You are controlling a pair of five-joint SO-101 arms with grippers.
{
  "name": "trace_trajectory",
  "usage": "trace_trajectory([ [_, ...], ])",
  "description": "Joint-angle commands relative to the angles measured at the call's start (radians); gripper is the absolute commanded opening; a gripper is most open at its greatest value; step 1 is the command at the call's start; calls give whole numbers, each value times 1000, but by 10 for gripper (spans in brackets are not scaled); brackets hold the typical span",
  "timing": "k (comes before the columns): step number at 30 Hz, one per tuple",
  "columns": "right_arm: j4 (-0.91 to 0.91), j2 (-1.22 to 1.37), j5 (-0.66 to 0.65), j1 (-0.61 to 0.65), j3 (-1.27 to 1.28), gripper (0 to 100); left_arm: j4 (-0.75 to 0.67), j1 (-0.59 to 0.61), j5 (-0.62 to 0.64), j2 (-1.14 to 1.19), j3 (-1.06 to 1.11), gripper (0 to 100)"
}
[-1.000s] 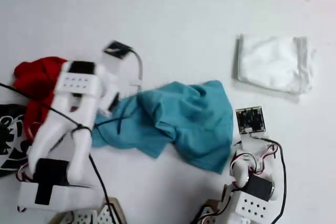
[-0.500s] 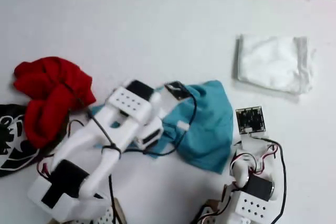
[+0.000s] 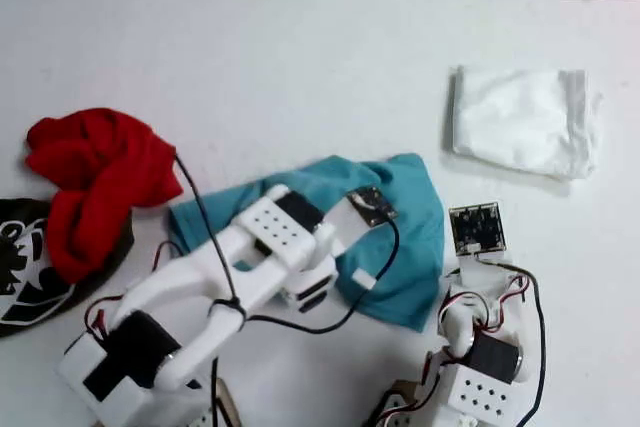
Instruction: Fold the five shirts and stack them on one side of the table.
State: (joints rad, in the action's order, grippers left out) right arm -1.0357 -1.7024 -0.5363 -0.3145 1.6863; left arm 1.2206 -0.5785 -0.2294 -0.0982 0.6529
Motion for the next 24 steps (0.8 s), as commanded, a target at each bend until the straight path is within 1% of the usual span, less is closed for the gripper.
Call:
trace_trajectory([
  [1, -1, -18, -2, -5, 11, 163, -84, -8, 8, -6, 41, 166],
  [6, -1, -18, -2, -5, 11, 163, -183, -6, 8, -5, 110, 166],
  [9, -1, -18, -2, -5, 11, 163, -226, 31, 9, -5, 120, 167],
  [15, -1, -18, -2, -5, 11, 163, -241, 115, 9, -5, 122, 214],
  [20, -1, -18, 0, -5, 11, 163, -242, 109, 8, -5, 120, 214],
  [22, -1, -18, 0, -5, 11, 163, -244, 117, 6, -5, 117, 195],
  [24, -1, -18, 0, -5, 11, 163, -244, 118, 3, -6, 117, 111],
])
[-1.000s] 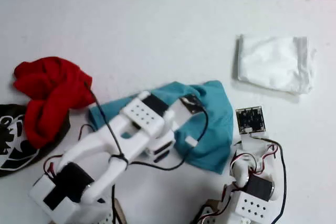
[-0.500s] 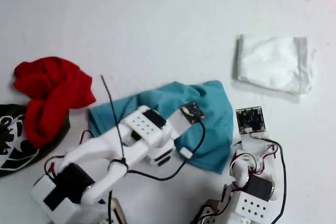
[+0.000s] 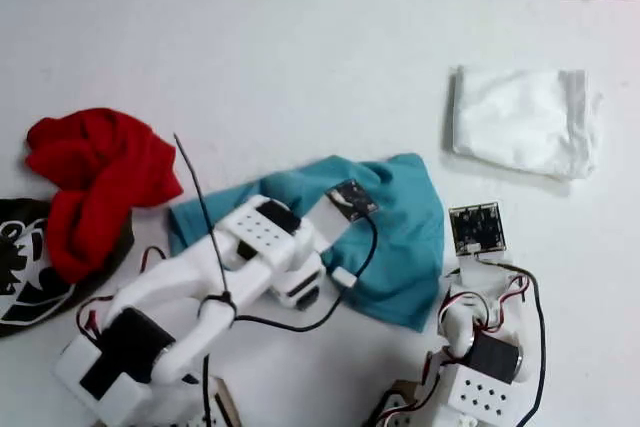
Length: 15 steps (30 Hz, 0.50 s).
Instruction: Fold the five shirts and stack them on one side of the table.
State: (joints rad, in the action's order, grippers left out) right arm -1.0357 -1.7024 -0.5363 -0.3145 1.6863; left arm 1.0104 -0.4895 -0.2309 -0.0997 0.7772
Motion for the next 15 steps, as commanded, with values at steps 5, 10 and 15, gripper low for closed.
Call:
trace_trajectory([
  [5, -1, -18, 0, -5, 11, 163, -25, 29, 5, -14, -8, 26],
  [10, -1, -18, 0, -5, 11, 163, 124, 83, 3, -15, -104, 28],
  [15, 1, -21, 0, -5, 11, 163, 420, 236, -9, -15, -328, 28],
])
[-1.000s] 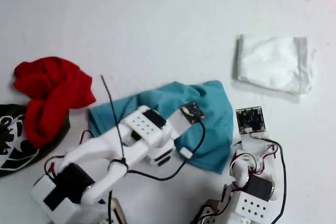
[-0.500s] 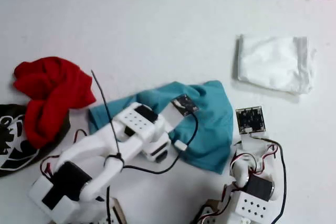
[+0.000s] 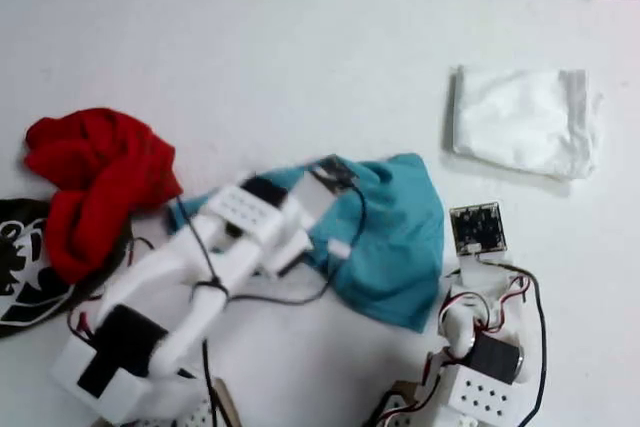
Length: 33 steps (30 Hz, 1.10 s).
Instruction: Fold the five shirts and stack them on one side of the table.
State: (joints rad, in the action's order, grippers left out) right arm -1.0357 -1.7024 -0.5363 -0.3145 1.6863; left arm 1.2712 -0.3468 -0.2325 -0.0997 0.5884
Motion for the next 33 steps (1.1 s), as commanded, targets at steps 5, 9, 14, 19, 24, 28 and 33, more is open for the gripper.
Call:
trace_trajectory([
  [5, 28, -15, 0, -5, 5, 165, 350, 307, -126, -15, -358, 28],
  [9, 35, -15, -2, -5, 5, 166, 442, 434, -212, -15, -475, 27],
  [14, 33, -15, -2, 31, 0, 166, 470, 485, -250, -5, -483, 27],
  [19, 35, -16, -2, 50, 9, 166, 414, 416, -244, -14, -378, 75],
  [24, 31, -15, -2, 47, 11, 163, 417, 374, -249, -15, -375, 120],
  [28, 31, -15, -2, 47, 11, 163, 496, 364, -250, -40, -475, 120],
  [33, 31, -15, -2, 47, 11, 163, 512, 216, -278, -160, -403, 120],
])
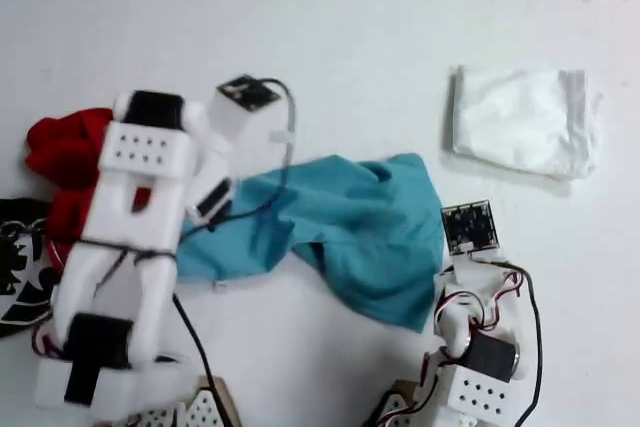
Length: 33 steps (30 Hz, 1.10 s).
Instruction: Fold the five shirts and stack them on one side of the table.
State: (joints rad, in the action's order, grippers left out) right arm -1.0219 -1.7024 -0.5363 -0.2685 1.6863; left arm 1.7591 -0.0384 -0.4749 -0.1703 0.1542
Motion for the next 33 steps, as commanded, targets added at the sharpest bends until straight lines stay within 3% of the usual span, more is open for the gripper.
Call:
trace_trajectory([
  [1, 18, -15, -2, 1, 11, 163, 23, -130, -66, -110, 79, 120],
  [4, 18, -15, -2, 1, 11, 163, -32, -203, -120, -152, 259, 120],
  [11, 18, -15, -2, 1, 11, 163, -313, -201, -181, -160, 633, 121],
  [21, 18, -15, -2, 1, 11, 163, -644, 84, -213, -72, 684, 140],
  [25, 18, -15, -2, 1, 11, 163, -638, 129, -183, 121, 547, 161],
  [33, 18, -15, -2, 1, 11, 163, -399, 123, -106, 318, 177, 162],
])
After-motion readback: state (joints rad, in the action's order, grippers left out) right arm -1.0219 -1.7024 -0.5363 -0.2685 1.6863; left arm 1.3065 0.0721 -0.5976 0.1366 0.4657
